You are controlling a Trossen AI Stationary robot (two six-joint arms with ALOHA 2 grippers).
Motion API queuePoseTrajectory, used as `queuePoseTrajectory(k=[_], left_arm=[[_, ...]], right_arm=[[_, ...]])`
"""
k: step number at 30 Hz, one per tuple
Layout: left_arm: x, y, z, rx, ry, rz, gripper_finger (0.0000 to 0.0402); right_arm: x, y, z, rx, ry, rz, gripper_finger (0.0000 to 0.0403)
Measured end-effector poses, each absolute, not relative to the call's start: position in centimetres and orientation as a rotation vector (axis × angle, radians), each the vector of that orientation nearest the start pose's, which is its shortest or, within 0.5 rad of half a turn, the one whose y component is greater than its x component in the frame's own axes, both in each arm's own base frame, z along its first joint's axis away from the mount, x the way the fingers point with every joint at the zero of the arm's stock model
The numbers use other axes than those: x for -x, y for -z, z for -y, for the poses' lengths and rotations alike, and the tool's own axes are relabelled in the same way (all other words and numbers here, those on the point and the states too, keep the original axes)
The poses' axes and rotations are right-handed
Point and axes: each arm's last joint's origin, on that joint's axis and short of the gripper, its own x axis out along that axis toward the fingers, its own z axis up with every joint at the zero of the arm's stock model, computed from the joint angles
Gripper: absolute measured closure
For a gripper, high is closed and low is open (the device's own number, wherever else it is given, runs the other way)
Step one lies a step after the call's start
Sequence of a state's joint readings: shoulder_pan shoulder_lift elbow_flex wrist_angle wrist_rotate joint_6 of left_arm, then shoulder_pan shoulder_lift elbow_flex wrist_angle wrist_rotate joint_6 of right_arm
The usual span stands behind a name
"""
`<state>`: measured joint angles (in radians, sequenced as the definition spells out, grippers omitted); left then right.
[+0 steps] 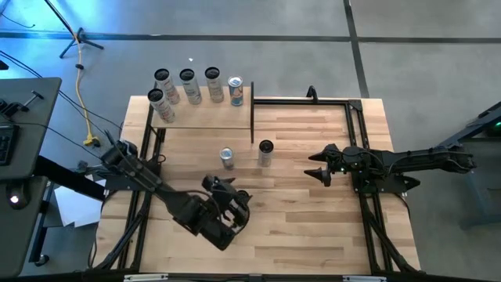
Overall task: Place canned beverage on shelf
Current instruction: Put the white blue soda can on the shelf aligned with the other white blue soda can
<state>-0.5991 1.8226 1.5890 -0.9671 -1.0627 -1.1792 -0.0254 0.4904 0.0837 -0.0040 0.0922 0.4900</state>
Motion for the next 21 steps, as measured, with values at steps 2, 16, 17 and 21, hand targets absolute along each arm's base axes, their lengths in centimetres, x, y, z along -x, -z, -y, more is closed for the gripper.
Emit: queuePoseTrajectory(k=[2,16,17,21], left_arm=[[-32.2,-27.5,18.9,0.233,-0.786,-0.431,0.0048],[-32.3,-22.5,22.3,0.325,-0.867,-0.164,0.0048],[-32.4,-22.2,22.5,0.313,-0.866,-0.169,0.0048],[-32.5,-20.9,23.1,0.262,-0.86,-0.183,0.0048]], right_arm=[[-12.4,-14.7,0.6,-0.469,0.213,-0.374,0.0043],[-12.4,-14.7,0.6,-0.469,0.213,-0.383,0.0043],[-12.4,-14.7,0.6,-0.469,0.213,-0.383,0.0043],[-12.4,-14.7,0.6,-0.469,0.213,-0.382,0.0043]])
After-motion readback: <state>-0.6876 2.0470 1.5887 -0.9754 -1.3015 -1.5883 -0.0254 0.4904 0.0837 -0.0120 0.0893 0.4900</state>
